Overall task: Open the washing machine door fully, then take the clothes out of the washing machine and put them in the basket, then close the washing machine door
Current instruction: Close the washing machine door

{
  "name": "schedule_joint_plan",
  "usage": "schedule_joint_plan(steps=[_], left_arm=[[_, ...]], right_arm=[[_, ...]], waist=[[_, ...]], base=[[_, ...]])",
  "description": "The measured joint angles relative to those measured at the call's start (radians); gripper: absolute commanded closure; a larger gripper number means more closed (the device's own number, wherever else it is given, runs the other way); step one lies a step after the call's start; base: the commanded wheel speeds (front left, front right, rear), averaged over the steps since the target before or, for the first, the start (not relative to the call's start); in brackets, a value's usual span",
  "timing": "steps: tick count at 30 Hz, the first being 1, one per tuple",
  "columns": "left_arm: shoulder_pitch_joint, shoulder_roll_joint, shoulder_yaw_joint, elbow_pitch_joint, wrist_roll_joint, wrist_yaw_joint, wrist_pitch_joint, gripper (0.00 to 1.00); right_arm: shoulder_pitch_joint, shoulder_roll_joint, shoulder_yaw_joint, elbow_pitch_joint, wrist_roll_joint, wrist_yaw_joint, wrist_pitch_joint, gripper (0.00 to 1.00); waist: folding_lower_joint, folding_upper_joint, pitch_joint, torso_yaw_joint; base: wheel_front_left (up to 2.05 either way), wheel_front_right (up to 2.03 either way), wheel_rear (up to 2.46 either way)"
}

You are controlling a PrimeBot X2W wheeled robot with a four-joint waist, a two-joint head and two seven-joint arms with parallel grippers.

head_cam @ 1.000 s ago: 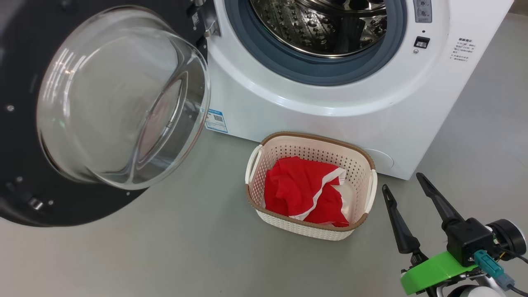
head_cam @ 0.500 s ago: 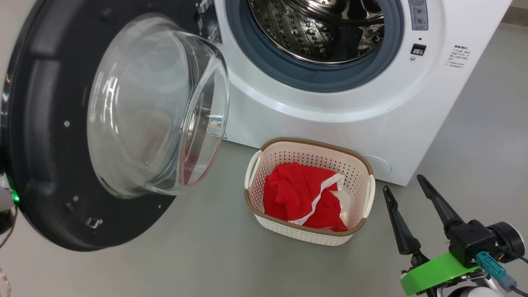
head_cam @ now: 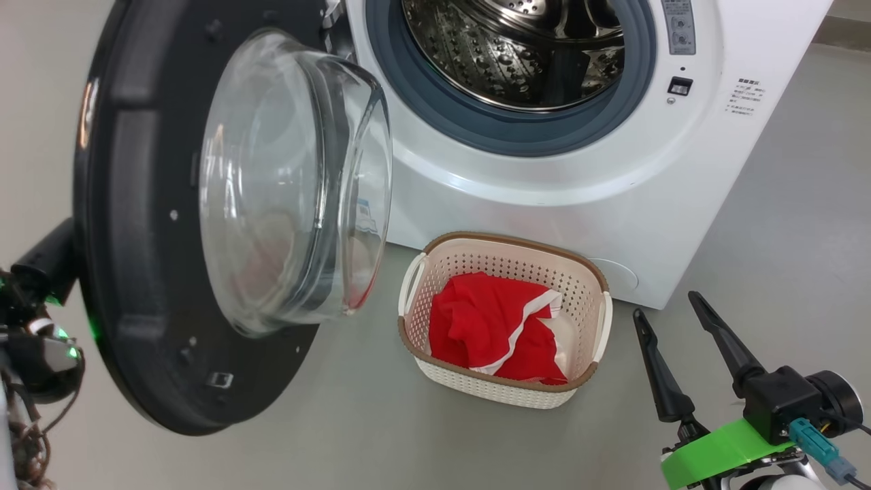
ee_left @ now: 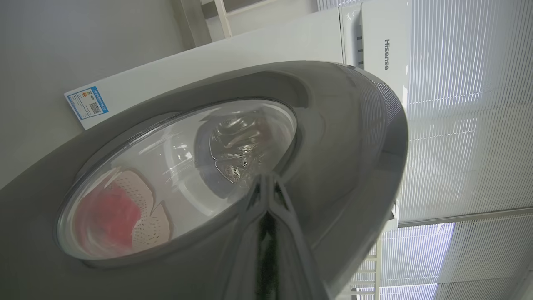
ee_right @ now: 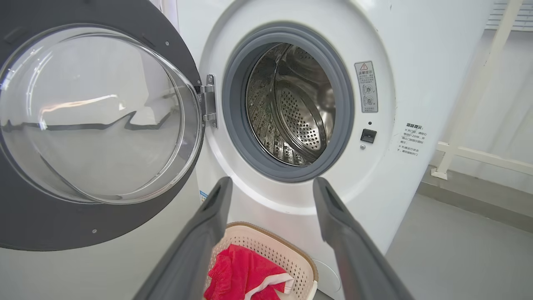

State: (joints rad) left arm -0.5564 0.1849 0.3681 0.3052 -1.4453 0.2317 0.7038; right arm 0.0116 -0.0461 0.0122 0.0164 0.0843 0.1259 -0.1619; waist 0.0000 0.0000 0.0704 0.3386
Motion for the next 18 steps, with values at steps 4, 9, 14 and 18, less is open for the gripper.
schedule_joint_plan(steps=[4,9,14,18], left_arm=[[0.038,-0.024,-0.001,-0.091,-0.008,0.031,0.009,1.0],[0.076,-0.049,-0.004,-0.174,-0.013,0.058,0.021,1.0],[0.105,-0.078,-0.015,-0.234,-0.017,0.081,0.022,1.0],[0.121,-0.09,-0.017,-0.268,-0.019,0.099,0.022,1.0]], right_arm=[[0.0,0.0,0.0,0.006,0.01,0.0,-0.003,0.0],[0.0,0.0,0.0,0.011,0.012,0.0,-0.006,0.0],[0.0,0.0,0.001,0.017,0.017,0.0,-0.014,0.0],[0.0,0.0,0.0,0.022,0.022,0.0,-0.016,0.0]], waist=[[0.0,0.0,-0.002,-0.008],[0.0,0.0,-0.003,-0.019],[0.0,0.0,-0.003,-0.032],[-0.0001,0.0,-0.002,-0.043]], base=[[0.0,0.0,0.0],[0.0,0.0,0.0],[0.0,0.0,0.0],[0.0,0.0,0.0]])
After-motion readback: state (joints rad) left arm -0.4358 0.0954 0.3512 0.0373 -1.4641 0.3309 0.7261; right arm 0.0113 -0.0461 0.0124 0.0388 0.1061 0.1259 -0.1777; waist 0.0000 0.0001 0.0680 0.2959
